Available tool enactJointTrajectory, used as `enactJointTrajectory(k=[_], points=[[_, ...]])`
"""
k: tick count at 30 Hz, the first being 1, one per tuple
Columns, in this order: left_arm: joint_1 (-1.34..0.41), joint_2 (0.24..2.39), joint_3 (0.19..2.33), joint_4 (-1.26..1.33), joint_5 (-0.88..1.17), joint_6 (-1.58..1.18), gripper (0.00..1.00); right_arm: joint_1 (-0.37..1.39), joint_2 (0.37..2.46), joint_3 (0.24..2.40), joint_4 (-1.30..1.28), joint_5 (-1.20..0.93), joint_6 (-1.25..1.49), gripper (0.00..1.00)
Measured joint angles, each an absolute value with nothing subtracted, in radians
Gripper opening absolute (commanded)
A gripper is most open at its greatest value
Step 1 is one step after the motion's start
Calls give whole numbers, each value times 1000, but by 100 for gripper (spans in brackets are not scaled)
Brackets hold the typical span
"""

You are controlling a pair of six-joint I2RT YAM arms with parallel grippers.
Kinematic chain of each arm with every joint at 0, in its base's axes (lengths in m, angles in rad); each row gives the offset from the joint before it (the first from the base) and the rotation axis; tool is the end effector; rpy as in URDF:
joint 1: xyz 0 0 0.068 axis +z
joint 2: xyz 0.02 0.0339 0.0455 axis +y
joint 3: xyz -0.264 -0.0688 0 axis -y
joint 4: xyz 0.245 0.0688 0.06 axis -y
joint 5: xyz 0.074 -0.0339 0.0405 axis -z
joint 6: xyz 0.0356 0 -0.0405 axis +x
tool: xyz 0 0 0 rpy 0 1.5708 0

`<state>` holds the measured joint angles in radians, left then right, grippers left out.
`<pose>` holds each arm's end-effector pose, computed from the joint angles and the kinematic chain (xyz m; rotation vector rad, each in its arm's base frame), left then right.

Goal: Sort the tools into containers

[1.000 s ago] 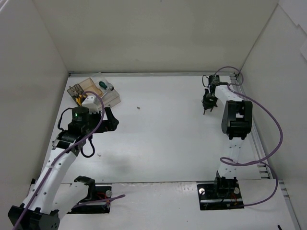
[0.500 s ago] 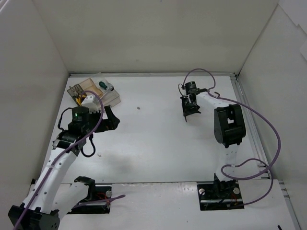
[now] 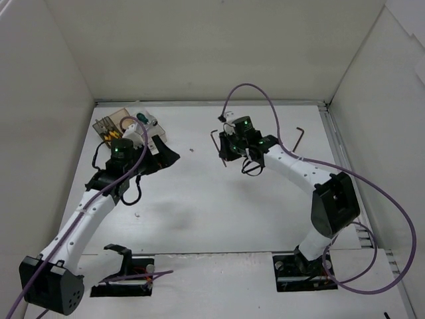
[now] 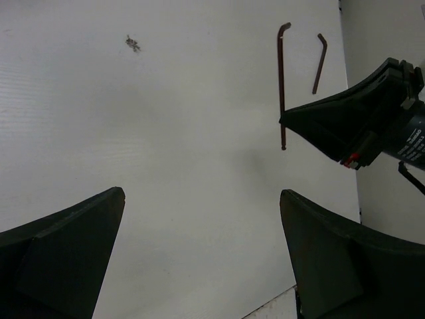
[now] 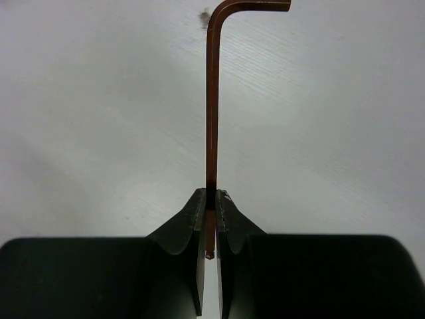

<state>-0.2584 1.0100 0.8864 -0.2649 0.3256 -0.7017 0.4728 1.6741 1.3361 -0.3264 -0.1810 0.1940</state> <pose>0.2193 -0.0697 0.3256 -0.2300 2.0479 -0.9334 0.3390 0.1806 0.2842 -0.4167 2.2444 0.5590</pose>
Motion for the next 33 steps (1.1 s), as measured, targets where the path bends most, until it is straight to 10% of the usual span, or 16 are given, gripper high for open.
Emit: enactJointTrajectory(k=[24,33], points=[[-430,1271,992,-101,279,-838,64,738,1532,1321,-263,-231,232,0],[-452,1278,994,-64,282,-889,0,767,1504,1279,-252,-229,232,0]])
